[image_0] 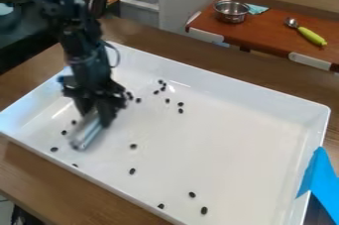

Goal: Sweep into pile

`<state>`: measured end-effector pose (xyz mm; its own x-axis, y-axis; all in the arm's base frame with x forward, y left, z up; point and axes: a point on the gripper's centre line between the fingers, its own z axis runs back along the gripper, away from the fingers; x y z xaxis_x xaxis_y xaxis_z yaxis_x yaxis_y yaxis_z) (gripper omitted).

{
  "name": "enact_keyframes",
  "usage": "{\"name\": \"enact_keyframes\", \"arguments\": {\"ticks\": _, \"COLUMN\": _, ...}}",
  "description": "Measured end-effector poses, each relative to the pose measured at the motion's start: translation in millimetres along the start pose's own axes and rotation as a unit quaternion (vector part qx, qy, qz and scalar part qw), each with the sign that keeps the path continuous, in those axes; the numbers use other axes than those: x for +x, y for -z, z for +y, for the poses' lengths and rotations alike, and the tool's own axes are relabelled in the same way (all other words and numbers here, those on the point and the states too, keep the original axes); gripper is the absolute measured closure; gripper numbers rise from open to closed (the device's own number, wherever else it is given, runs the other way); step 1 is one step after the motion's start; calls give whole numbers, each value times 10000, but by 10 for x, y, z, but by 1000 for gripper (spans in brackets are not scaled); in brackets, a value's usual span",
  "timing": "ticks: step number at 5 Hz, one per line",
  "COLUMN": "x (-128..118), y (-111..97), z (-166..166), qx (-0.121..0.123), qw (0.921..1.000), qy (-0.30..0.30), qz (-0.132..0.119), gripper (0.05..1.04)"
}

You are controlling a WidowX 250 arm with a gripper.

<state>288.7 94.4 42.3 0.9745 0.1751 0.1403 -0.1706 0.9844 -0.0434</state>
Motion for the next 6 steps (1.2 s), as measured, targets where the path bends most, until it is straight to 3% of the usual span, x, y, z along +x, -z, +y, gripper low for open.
{"name": "enact_keyframes", "arguments": {"ticks": 2, "x": -30, "y": -197, "z": 480, "qx": 5, "qw": 10000, "qy": -34, "qz": -25, "gripper": 692}}
{"name": "enact_keyframes", "arguments": {"ticks": 3, "x": -2, "y": -393, "z": 303, "qx": -379, "qw": 9989, "qy": -26, "qz": -290, "gripper": 692}}
{"name": "enact_keyframes", "arguments": {"ticks": 4, "x": 55, "y": -533, "z": -129, "qx": -932, "qw": 9945, "qy": -52, "qz": -473, "gripper": 692}}
{"name": "enact_keyframes", "arguments": {"ticks": 6, "x": -10, "y": -572, "z": -1123, "qx": -1348, "qw": 9898, "qy": 37, "qz": -465, "gripper": 692}}
